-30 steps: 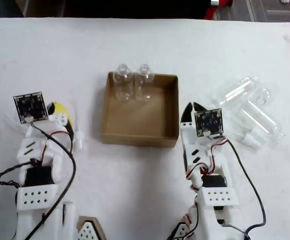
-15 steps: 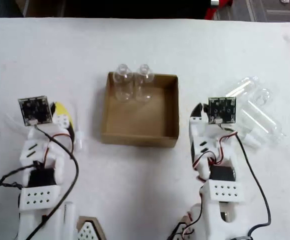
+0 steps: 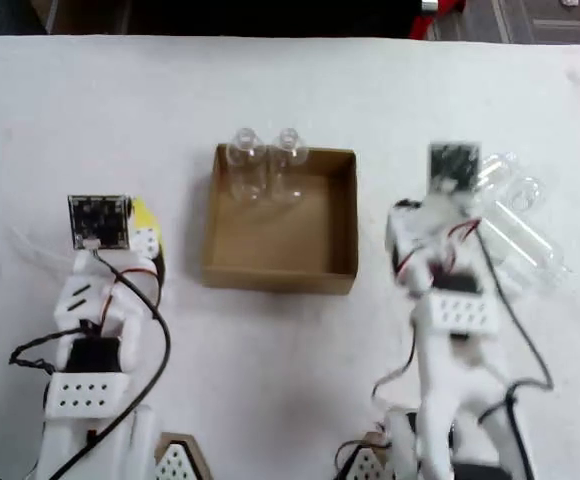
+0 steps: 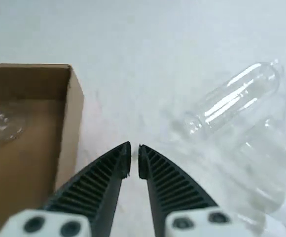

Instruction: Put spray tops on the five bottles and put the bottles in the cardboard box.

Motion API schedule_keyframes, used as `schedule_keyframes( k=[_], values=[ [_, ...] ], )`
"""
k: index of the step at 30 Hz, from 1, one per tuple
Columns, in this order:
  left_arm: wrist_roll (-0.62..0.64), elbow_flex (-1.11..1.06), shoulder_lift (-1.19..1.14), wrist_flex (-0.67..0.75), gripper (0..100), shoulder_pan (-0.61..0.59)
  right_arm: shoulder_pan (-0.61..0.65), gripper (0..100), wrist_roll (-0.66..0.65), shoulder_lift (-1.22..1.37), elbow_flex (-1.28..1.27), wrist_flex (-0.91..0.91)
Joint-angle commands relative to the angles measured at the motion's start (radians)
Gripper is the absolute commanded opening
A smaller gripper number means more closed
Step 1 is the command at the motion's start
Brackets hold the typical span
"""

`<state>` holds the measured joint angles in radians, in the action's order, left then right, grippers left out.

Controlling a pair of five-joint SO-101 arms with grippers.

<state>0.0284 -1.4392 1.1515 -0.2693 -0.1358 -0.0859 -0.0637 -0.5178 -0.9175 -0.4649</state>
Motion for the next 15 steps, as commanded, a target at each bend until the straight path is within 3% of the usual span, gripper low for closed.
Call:
schedule_keyframes(
  k=[1, 8, 15],
  values=[
    [-0.011, -0.020, 0.010, 0.068, 2, 0.015, -0.071, 2.1, 0.021, 0.122, 0.336, -0.272],
    [-0.072, -0.046, 0.010, 0.117, 2, 0.036, -0.160, 4.3, -0.012, 0.271, 0.695, -0.539],
    [-0.072, -0.046, 0.010, 0.115, 2, 0.041, -0.239, 14.9, -0.112, 0.288, 0.829, -0.590]
  ],
)
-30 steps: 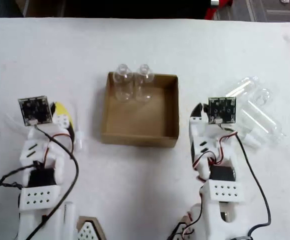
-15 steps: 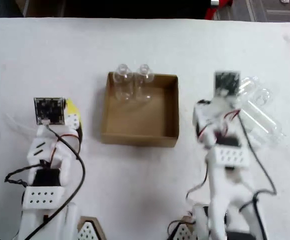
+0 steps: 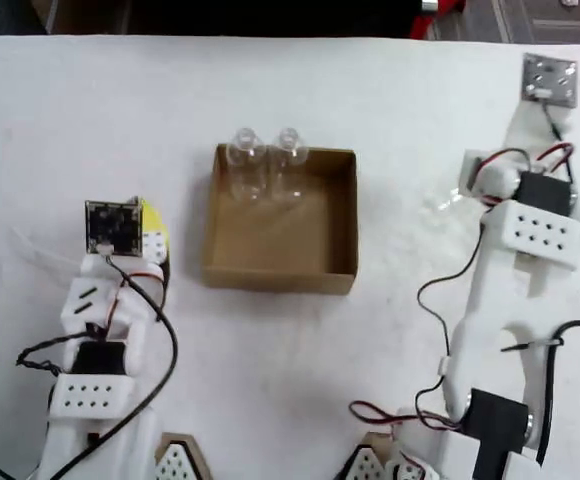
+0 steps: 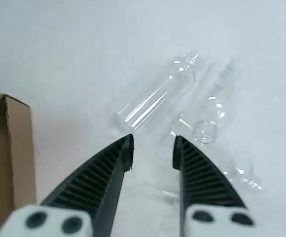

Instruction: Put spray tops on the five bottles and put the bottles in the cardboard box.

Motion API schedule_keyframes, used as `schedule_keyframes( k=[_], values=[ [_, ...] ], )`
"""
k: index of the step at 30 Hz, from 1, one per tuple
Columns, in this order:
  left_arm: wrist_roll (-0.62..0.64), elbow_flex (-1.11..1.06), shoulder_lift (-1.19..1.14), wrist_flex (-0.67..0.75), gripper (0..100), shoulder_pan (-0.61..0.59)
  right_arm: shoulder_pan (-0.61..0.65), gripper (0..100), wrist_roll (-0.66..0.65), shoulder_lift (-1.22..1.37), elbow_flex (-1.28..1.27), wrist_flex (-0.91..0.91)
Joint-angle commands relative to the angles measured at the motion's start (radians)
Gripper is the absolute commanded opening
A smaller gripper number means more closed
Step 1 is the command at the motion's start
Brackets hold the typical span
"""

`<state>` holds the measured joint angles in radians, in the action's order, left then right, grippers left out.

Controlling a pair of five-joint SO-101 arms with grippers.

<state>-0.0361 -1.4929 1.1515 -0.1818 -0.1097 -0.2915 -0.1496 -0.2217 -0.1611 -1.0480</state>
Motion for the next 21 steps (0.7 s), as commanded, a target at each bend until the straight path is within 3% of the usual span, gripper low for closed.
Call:
schedule_keyframes(
  k=[1, 6, 15, 21],
  values=[
    [-0.008, 0.008, 0.010, 0.026, 2, 0.015, -0.041, 14.9, -0.026, -0.005, 0.089, -0.007],
    [-0.008, 0.006, 0.010, 0.023, 2, 0.015, -0.064, 14.9, -0.026, 0.088, 0.201, -0.021],
    [-0.009, -0.005, 0.012, 0.031, 2, 0.015, -0.070, 15.1, -0.025, 0.394, 0.641, -0.309],
    [-0.009, -0.005, 0.012, 0.031, 2, 0.015, -0.110, 14.9, -0.025, 0.582, 0.783, -0.340]
  ],
)
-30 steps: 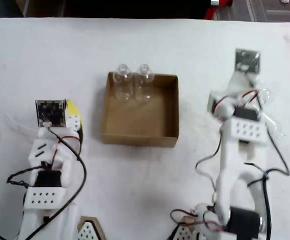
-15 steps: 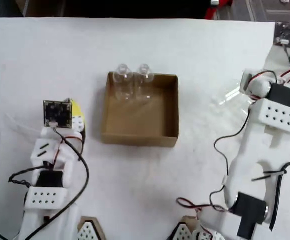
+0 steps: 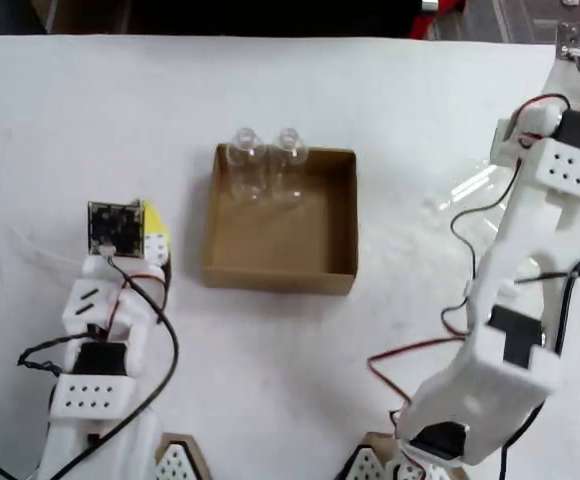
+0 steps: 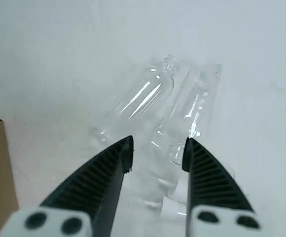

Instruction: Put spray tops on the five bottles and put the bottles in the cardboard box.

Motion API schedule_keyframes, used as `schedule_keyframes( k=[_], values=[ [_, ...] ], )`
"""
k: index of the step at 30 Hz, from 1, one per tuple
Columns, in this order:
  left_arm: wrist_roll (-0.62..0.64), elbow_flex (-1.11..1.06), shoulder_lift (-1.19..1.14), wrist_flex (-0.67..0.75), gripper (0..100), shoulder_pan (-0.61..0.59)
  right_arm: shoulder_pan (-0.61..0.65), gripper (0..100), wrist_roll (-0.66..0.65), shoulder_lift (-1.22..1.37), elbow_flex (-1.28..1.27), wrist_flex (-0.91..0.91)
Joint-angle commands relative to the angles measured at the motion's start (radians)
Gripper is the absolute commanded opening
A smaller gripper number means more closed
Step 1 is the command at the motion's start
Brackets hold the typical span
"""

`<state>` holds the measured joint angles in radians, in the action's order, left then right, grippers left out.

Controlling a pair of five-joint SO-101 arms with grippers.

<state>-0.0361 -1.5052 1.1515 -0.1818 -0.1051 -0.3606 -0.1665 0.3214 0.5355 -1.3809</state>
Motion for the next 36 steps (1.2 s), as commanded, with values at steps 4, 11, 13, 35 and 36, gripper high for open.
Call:
schedule_keyframes(
  k=[4, 11, 13, 35, 36],
  values=[
    [-0.009, 0.006, 0.012, 0.031, 2, 0.012, -0.094, 15.0, -0.008, 0.101, 0.158, -0.007],
    [-0.011, 0.006, 0.012, 0.031, 2, 0.048, -0.110, 15.2, -0.017, 0.119, 0.175, -0.067],
    [-0.011, 0.006, 0.012, 0.031, 2, 0.048, -0.108, 15.2, -0.017, 0.128, 0.166, -0.070],
    [-0.011, 0.006, 0.012, 0.031, 2, 0.048, -0.059, 14.5, -0.009, 0.285, 0.163, -0.128],
    [-0.011, 0.006, 0.012, 0.031, 2, 0.048, -0.059, 13.2, -0.009, 0.285, 0.163, -0.125]
  ],
)
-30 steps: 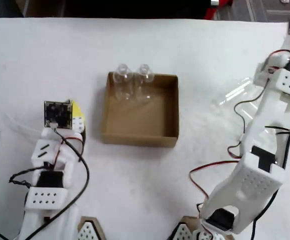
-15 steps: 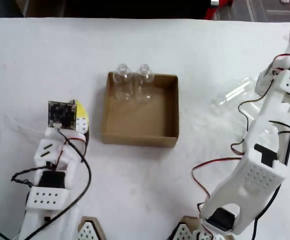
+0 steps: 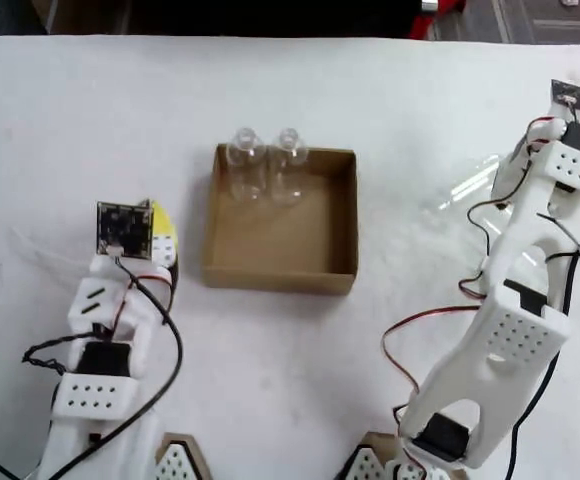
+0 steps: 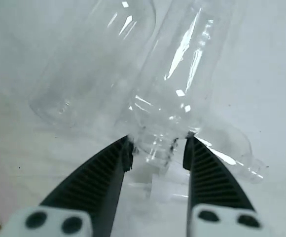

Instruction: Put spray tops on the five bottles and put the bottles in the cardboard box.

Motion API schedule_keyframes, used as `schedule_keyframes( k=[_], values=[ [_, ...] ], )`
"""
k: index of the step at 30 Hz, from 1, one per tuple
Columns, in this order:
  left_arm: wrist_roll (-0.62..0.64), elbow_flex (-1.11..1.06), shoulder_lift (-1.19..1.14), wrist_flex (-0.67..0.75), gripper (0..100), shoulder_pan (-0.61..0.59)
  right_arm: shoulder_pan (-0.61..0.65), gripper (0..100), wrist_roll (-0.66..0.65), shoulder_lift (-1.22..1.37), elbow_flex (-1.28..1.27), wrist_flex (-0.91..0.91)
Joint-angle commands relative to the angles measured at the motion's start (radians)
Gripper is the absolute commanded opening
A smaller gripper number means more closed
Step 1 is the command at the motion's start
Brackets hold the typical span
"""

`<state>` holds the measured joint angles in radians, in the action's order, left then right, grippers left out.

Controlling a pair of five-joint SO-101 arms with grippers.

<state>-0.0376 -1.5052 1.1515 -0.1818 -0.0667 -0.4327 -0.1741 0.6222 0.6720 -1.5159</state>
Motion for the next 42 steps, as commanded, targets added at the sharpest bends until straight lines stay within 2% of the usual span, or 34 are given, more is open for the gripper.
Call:
schedule_keyframes(
  k=[1, 11, 19, 22, 32, 42],
  values=[
    [-0.009, 0.006, 0.012, 0.031, 2, 0.010, 0.013, 11.1, -0.002, -0.021, 0.026, 0.012],
    [-0.009, 0.006, 0.012, 0.031, 2, 0.010, 0.013, 8.9, -0.002, -0.074, 0.026, 0.015],
    [-0.009, 0.006, 0.012, 0.031, 2, 0.010, 0.013, 20.0, -0.009, -0.082, 0.026, 0.013],
    [-0.009, 0.005, 0.012, 0.031, 2, 0.010, 0.013, 20.7, -0.009, -0.088, 0.026, 0.013],
    [-0.009, 0.005, 0.012, 0.031, 2, 0.010, 0.010, 11.1, -0.002, -0.093, 0.026, 0.015],
    [-0.009, 0.005, 0.012, 0.031, 2, 0.010, 0.013, 10.6, -0.003, -0.094, 0.026, 0.012]
  ],
)
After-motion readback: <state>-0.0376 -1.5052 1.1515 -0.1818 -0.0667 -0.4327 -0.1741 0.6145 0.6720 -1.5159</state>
